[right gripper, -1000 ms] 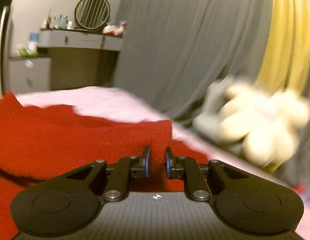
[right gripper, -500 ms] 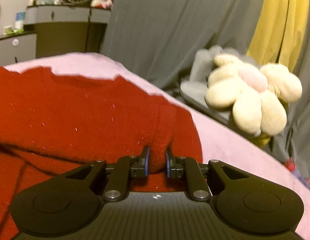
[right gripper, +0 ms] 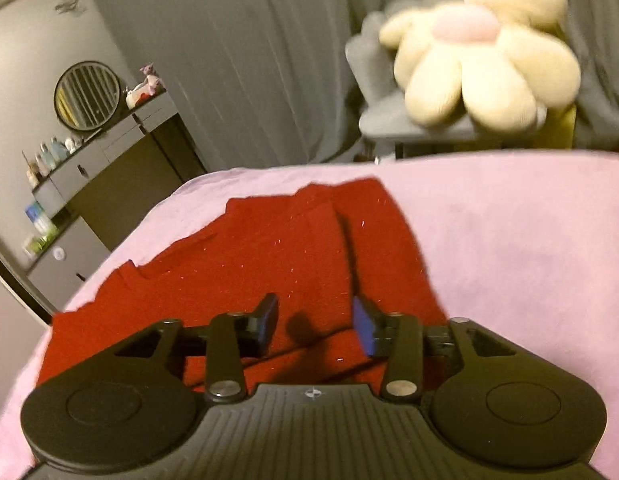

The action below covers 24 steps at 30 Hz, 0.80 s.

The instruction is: Fold small clothes

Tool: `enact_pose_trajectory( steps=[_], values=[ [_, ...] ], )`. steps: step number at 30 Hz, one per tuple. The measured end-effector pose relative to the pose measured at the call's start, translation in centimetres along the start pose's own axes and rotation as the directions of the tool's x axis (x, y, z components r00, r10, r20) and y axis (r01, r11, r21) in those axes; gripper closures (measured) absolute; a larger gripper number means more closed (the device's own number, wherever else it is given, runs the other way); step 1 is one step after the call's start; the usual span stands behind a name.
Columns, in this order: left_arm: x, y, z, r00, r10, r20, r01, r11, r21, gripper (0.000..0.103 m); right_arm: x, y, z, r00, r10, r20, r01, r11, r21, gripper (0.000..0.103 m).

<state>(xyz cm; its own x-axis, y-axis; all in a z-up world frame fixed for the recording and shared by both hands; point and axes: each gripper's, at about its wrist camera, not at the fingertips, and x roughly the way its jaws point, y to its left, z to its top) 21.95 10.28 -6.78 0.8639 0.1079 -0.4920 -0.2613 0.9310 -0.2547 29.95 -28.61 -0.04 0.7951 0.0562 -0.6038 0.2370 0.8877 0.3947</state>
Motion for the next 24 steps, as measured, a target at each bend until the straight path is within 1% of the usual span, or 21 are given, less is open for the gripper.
enact_pose_trajectory(
  steps=[2, 4, 5, 6, 7, 8, 9, 10, 11, 12, 15, 17, 18, 19, 21, 22, 23, 24],
  values=[
    [0.0, 0.0, -0.1, 1.0, -0.001, 0.001, 0.001, 1.0, -0.001, 0.01, 1.1, -0.3, 0.0, 0.999, -0.007, -0.036, 0.008, 1.0, 0.02, 0.06],
    [0.0, 0.0, -0.1, 1.0, 0.0, 0.001, 0.0, 1.0, 0.0, 0.01, 1.5, -0.3, 0.2, 0.999, 0.004, -0.035, -0.003, 0.999, 0.037, 0.076],
    [0.0, 0.0, 0.0, 1.0, 0.0, 0.0, 0.0, 1.0, 0.0, 0.01, 1.6, -0.2, 0.3, 1.0, 0.004, -0.027, -0.003, 1.0, 0.023, 0.086],
    [0.0, 0.0, -0.1, 1.0, 0.001, 0.0, -0.001, 1.0, 0.002, 0.01, 1.3, 0.0, 0.3, 1.0, 0.011, -0.018, -0.011, 1.0, 0.003, 0.088],
    [-0.1, -0.1, 0.0, 1.0, 0.006, 0.002, -0.006, 1.0, 0.008, 0.01, 0.9, 0.2, 0.3, 1.0, 0.001, 0.015, 0.0, 1.0, -0.028, 0.088],
    [-0.2, -0.3, 0.1, 1.0, 0.013, 0.004, -0.013, 1.0, 0.019, 0.01, 0.3, 0.6, 0.3, 0.997, -0.033, 0.067, 0.038, 0.996, -0.077, 0.089],
    [-0.2, -0.6, 0.4, 1.0, 0.016, -0.004, -0.016, 0.999, 0.034, 0.01, 0.0, 0.8, 0.2, 0.993, -0.065, 0.096, 0.076, 0.99, -0.121, 0.089],
    [-0.3, -0.8, 0.7, 1.0, 0.007, -0.004, -0.007, 0.999, 0.045, 0.01, 0.0, 0.9, 0.0, 0.99, -0.098, 0.105, 0.114, 0.98, -0.161, 0.089],
    [-0.5, -1.1, 0.9, 1.0, -0.012, 0.005, 0.012, 0.999, 0.051, 0.01, 0.3, 0.9, -0.3, 0.987, -0.128, 0.094, 0.145, 0.968, -0.203, 0.089],
    [-0.6, -1.5, 1.1, 0.999, -0.041, 0.012, 0.04, 0.997, 0.068, 0.01, 0.6, 0.8, -0.7, 0.987, -0.138, 0.087, 0.155, 0.959, -0.239, 0.089],
    [-0.3, -2.9, 1.4, 0.997, -0.078, 0.01, 0.075, 0.987, 0.142, 0.01, 0.5, 1.6, -1.4, 0.982, -0.151, 0.115, 0.181, 0.927, -0.328, 0.089],
    [0.3, -3.2, 1.7, 0.995, -0.096, -0.001, 0.095, 0.985, 0.141, 0.011, 0.2, 1.9, -1.5, 0.981, -0.144, 0.129, 0.18, 0.923, -0.34, 0.089],
    [0.9, -3.1, 2.0, 0.995, -0.097, -0.01, 0.097, 0.987, 0.129, 0.011, 0.3, 1.8, -1.3, 0.982, -0.144, 0.126, 0.179, 0.925, -0.336, 0.089],
    [1.5, -3.1, 2.2, 0.997, -0.08, -0.022, 0.082, 0.989, 0.124, 0.011, 0.4, 1.7, -1.2, 0.981, -0.147, 0.126, 0.182, 0.923, -0.339, 0.089],
    [3.5, -3.1, 3.0, 0.998, -0.013, -0.068, 0.022, 0.992, 0.125, 0.01, 0.3, 1.9, -1.1, 0.976, -0.158, 0.151, 0.205, 0.902, -0.381, 0.089],
    [4.1, -3.0, 3.4, 0.996, -0.013, -0.089, 0.023, 0.993, 0.113, 0.01, 0.4, 2.1, -1.1, 0.974, -0.16, 0.163, 0.214, 0.89, -0.404, 0.089],
    [4.4, -2.8, 3.9, 0.996, -0.023, -0.086, 0.031, 0.995, 0.094, 0.01, 0.4, 2.3, -1.0, 0.971, -0.163, 0.177, 0.225, 0.879, -0.421, 0.089],
    [4.4, -2.8, 4.4, 0.997, -0.017, -0.071, 0.023, 0.996, 0.088, 0.011, 0.1, 2.4, -1.0, 0.968, -0.161, 0.191, 0.23, 0.874, -0.429, 0.09]
  ],
)
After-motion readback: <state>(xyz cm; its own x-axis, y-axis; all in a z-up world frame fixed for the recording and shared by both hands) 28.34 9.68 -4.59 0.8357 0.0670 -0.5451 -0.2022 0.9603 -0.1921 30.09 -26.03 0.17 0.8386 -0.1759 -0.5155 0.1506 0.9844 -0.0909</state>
